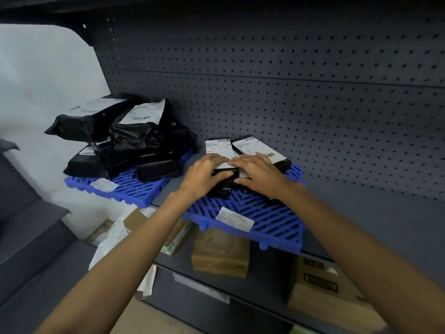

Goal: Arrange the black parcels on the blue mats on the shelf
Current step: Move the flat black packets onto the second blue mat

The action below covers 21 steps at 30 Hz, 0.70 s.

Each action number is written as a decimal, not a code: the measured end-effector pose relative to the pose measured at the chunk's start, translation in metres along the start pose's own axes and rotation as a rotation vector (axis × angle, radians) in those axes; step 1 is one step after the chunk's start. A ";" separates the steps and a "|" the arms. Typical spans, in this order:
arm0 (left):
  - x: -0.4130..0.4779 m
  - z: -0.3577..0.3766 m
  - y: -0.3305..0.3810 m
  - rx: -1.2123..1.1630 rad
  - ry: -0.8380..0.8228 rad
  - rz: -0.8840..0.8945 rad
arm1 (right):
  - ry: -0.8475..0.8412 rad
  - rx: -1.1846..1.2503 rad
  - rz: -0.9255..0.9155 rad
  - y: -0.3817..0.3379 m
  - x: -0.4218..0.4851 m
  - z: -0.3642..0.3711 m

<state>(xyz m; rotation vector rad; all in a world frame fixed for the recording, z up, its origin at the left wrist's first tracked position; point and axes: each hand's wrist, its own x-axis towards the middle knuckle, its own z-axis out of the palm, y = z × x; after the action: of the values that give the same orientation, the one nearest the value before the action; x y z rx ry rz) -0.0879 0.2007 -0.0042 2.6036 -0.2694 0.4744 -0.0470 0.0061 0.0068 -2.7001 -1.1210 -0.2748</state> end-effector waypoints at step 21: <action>0.000 -0.013 -0.057 -0.274 -0.198 0.158 | 0.088 0.095 0.295 -0.058 0.002 0.011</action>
<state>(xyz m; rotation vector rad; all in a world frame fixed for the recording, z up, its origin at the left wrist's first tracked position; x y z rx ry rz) -0.0764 0.2562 -0.0171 2.3707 -0.5686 0.2138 -0.0860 0.0509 0.0034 -2.6917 -0.6821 -0.2803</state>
